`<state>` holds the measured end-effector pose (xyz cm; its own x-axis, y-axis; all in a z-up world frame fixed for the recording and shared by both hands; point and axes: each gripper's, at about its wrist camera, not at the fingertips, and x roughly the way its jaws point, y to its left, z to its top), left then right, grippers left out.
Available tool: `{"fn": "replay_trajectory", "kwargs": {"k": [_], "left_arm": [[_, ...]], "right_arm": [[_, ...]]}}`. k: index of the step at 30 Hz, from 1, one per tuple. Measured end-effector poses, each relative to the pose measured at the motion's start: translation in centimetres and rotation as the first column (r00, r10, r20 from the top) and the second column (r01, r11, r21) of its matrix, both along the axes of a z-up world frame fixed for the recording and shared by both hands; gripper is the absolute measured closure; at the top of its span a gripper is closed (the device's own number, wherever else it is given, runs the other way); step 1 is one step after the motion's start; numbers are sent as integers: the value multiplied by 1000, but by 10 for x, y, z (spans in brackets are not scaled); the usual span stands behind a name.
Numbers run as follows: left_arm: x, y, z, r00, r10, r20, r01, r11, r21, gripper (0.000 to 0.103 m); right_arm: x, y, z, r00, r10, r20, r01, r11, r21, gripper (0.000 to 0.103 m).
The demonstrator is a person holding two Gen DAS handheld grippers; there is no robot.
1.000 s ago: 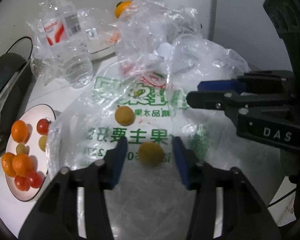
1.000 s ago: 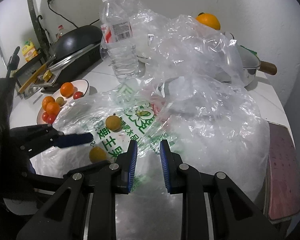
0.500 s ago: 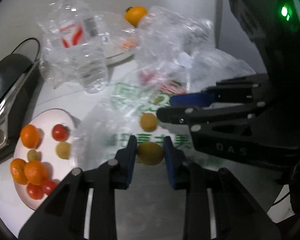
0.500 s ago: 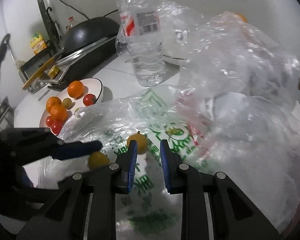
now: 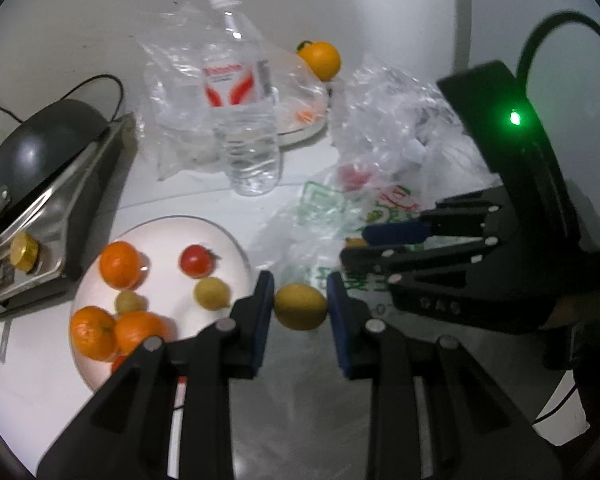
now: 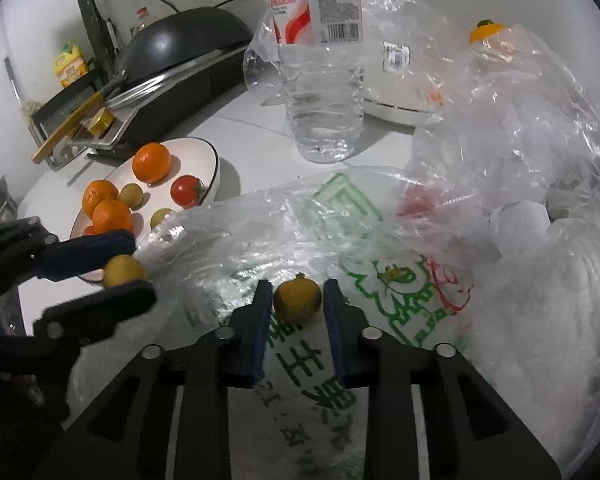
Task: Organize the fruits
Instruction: 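Carry both yellow-green fruits over the white plate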
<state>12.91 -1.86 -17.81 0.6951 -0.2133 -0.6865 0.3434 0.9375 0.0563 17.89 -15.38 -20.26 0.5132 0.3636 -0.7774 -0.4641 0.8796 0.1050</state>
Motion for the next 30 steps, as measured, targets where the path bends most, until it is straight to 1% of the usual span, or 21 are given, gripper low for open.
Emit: {"fn": "replay_trajectory", "kwargs": {"k": [3, 6, 11, 16, 21, 28, 30], "left_arm": [[-3, 12, 2, 1000, 20, 17, -21, 1000, 8, 75], [-7, 25, 6, 998, 46, 32, -46, 999, 8, 75], [-3, 42, 1, 997, 74, 36, -75, 997, 3, 75], [6, 53, -13, 996, 92, 13, -92, 996, 7, 75], [12, 63, -20, 994, 106, -4, -106, 994, 3, 75], [16, 71, -19, 994, 107, -15, -108, 994, -27, 73], [17, 75, -15, 994, 112, -2, -113, 993, -37, 71]], "right_arm": [[-3, 9, 3, 1000, 3, 15, -3, 1000, -20, 76], [-5, 15, 7, 1000, -1, 27, 1, 1000, -19, 76], [-10, 25, 18, 999, 8, 52, -7, 1000, -19, 76], [-13, 38, 31, 996, 33, 79, -31, 999, -32, 76], [-11, 52, 36, 994, 59, 91, -56, 998, -33, 76], [-5, 74, 44, 990, 93, 108, -90, 995, -31, 76], [-4, 80, 46, 988, 104, 112, -101, 994, -32, 76]]}}
